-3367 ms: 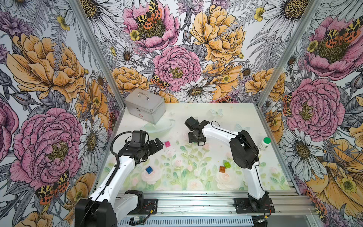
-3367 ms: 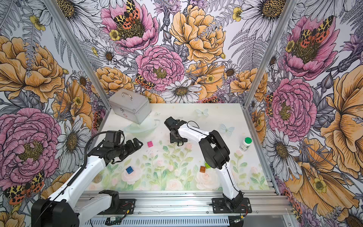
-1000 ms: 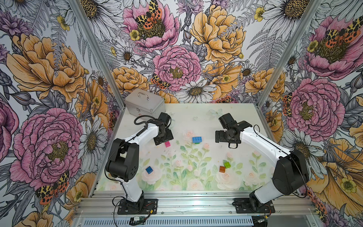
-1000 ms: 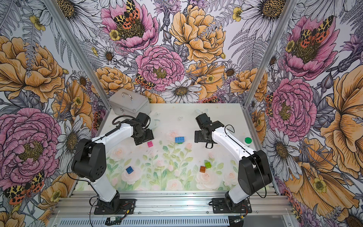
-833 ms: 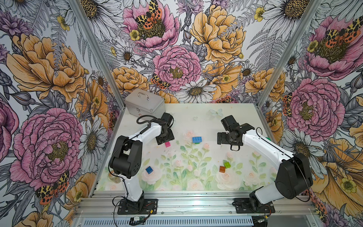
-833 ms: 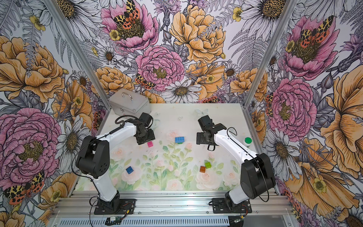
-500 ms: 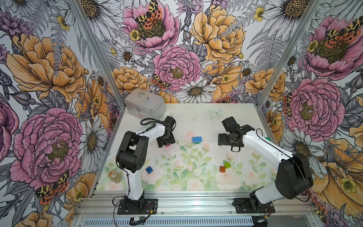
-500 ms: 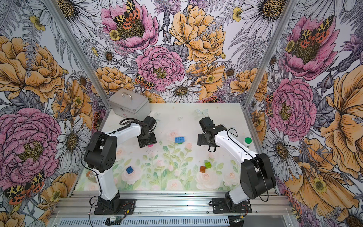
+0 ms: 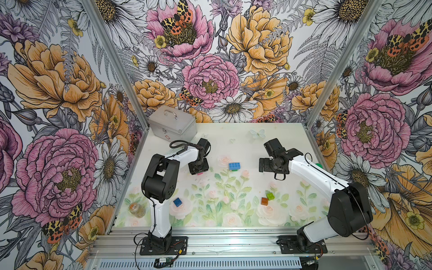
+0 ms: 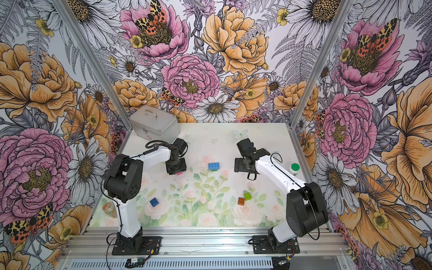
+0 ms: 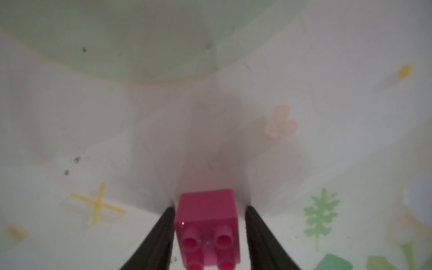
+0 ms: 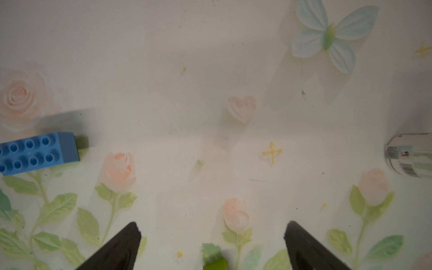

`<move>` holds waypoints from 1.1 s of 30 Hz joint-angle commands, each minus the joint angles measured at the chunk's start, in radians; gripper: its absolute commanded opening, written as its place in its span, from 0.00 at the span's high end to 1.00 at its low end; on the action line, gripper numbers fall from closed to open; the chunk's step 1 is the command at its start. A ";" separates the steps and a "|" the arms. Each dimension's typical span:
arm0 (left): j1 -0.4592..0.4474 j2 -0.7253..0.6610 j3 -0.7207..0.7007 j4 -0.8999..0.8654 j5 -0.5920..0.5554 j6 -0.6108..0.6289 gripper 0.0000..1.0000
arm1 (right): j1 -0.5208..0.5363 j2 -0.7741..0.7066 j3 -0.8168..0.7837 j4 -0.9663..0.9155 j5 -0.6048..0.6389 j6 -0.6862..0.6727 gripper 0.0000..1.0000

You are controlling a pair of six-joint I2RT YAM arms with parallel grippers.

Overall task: Assemble the letter v with lego
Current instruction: Pick up the lego brick from the center of the board.

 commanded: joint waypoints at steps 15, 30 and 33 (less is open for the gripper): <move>-0.131 -0.142 0.036 0.009 0.026 0.118 0.75 | 0.041 0.102 -0.275 0.985 -0.501 0.495 0.08; -0.185 -0.120 0.136 0.009 0.109 0.129 0.75 | 0.038 0.321 -0.227 1.044 -0.572 0.453 0.26; -0.189 -0.103 0.153 0.008 0.122 0.120 0.75 | 0.041 0.340 -0.206 1.007 -0.577 0.430 0.26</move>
